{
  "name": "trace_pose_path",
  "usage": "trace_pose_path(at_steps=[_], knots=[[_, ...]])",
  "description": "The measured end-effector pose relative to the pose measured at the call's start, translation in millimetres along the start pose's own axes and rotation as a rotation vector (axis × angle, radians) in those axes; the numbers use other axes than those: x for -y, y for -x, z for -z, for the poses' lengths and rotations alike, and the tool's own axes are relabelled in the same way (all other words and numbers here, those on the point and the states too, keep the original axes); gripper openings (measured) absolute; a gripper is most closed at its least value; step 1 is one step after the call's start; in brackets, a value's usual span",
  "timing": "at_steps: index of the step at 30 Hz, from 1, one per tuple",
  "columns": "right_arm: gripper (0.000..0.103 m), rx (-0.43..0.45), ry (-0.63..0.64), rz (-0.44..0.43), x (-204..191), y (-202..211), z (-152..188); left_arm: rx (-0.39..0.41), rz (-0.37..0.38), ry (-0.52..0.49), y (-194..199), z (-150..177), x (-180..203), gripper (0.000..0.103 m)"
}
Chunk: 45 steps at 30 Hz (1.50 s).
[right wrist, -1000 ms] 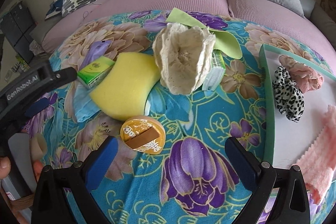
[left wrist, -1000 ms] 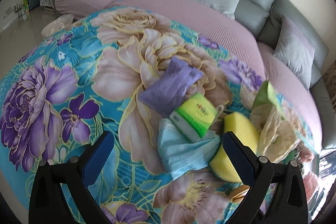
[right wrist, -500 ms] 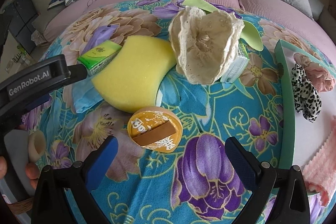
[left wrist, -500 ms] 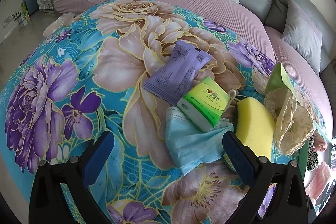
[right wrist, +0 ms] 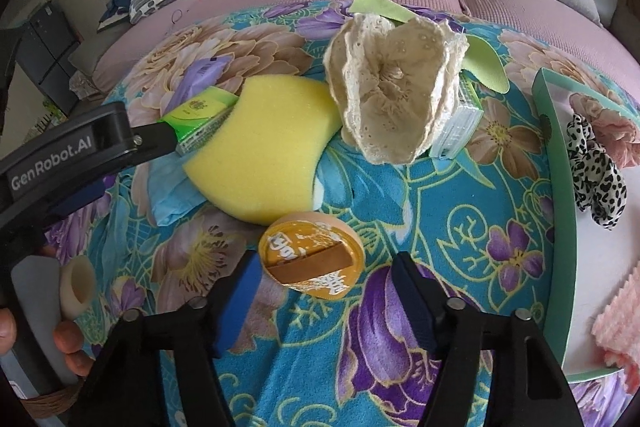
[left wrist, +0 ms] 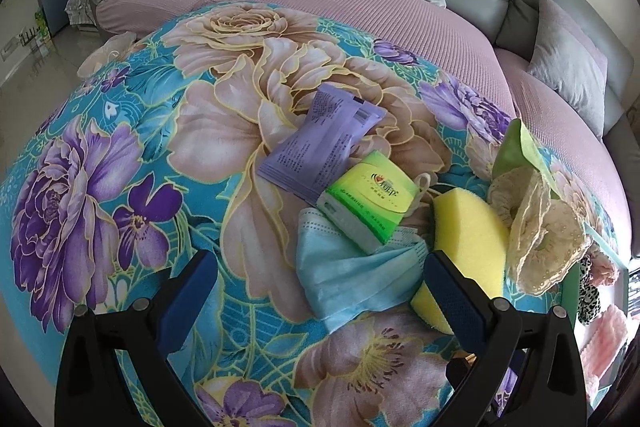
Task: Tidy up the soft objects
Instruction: 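Grasp the orange round tin with the right tool, then grasp the yellow sponge with the left tool while the right tool holds the tin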
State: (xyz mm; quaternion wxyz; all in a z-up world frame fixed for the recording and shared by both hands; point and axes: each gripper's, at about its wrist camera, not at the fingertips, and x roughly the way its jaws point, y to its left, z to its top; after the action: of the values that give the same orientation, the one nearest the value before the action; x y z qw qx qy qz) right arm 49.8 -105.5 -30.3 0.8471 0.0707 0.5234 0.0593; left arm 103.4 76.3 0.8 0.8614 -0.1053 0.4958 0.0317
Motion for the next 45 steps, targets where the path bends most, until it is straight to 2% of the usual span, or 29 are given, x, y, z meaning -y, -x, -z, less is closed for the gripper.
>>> trace_pose_path(at_steps=[7,18,29,35,45], knots=[[0.056,0.002,-0.012,-0.036,0,2,0,0.003,0.002,-0.014,2,0,5,0.103],[0.054,0.014,-0.034,-0.052,8,8,0,0.009,0.021,-0.036,6,1,16,0.103],[0.054,0.05,-0.108,-0.04,29,20,-2,0.018,0.059,-0.062,9,2,33,0.103],[0.054,0.067,-0.125,-0.022,37,28,-2,0.034,0.065,-0.106,12,4,49,0.103],[0.054,0.142,-0.216,0.079,78,62,-1,0.019,0.073,-0.208,9,13,76,0.103]])
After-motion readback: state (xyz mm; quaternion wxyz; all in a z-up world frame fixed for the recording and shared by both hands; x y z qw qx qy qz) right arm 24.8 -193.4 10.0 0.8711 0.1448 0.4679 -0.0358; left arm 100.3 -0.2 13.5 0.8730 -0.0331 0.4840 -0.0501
